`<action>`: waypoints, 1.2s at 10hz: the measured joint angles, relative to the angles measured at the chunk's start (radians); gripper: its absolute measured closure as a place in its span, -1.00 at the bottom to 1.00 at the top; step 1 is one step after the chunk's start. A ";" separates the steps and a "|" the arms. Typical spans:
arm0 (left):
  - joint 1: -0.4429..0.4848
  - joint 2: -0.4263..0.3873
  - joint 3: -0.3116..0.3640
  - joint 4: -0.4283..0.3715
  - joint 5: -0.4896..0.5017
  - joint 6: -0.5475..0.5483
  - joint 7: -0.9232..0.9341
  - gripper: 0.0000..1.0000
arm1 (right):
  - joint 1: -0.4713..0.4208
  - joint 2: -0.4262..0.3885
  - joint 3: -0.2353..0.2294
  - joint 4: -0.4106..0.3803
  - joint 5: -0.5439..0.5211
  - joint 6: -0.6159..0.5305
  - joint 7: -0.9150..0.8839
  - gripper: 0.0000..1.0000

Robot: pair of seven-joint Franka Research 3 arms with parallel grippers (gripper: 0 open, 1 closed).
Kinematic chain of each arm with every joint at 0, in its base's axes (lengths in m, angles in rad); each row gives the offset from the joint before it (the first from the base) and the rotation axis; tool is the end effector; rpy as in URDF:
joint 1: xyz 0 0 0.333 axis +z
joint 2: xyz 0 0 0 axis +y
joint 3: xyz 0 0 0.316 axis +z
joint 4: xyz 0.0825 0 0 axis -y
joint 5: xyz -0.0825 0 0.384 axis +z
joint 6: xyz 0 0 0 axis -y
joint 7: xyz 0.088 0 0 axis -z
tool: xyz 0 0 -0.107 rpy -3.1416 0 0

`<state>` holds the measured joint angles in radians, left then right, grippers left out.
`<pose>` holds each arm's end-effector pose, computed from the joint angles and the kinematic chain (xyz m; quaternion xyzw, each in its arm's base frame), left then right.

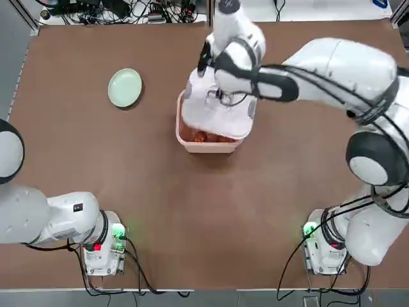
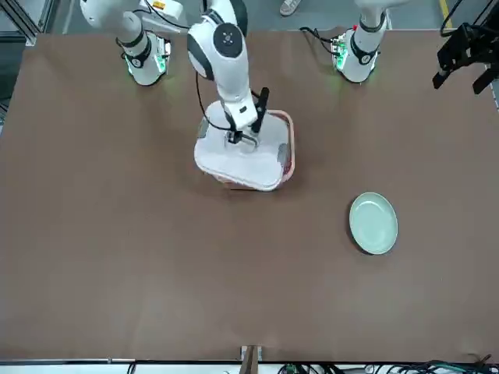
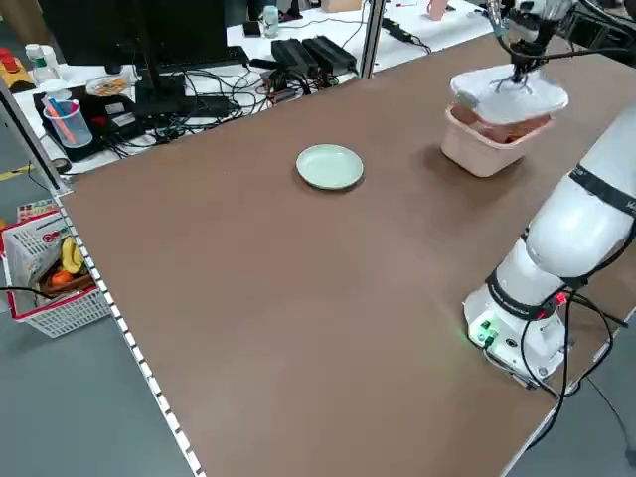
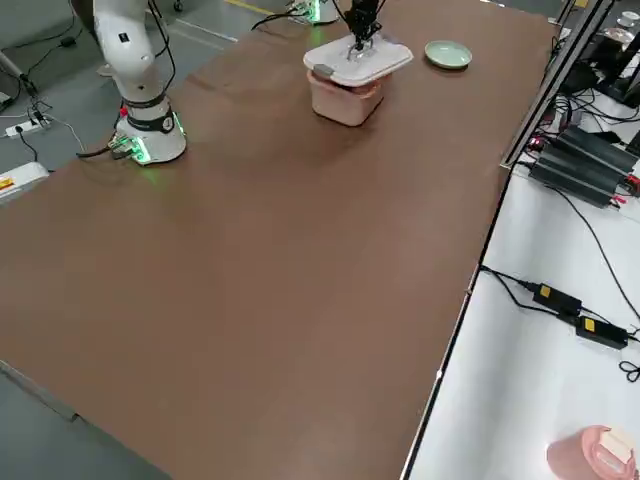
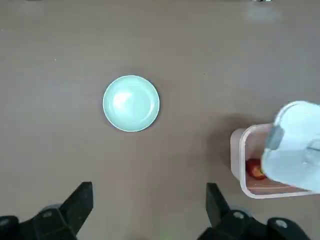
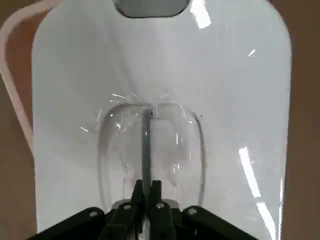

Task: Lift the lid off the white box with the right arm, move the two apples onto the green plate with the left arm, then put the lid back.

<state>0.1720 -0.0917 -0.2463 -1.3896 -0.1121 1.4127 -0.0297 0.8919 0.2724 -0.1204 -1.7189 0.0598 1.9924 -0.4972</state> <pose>0.4984 -0.0591 0.7409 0.9969 -0.0343 0.0535 0.0464 0.4497 0.4507 0.4279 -0.8113 -0.5846 -0.0001 0.0113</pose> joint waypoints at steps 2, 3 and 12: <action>0.000 0.000 0.001 0.000 0.000 0.000 -0.001 -0.99 | -0.113 -0.038 -0.004 0.003 0.001 -0.062 -0.123 0.85; 0.001 0.000 0.001 0.000 0.000 -0.001 -0.006 -0.99 | -0.167 -0.045 -0.005 0.007 0.002 -0.082 -0.183 0.85; -0.018 0.097 -0.510 -0.104 0.007 0.236 -0.547 -0.97 | -0.512 -0.045 -0.006 0.013 0.090 -0.179 -0.734 0.86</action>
<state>0.1541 0.0055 -0.7562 -1.4933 -0.1051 1.6485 -0.5767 0.3804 0.2278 -0.1262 -1.7059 0.1496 1.8135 -1.2314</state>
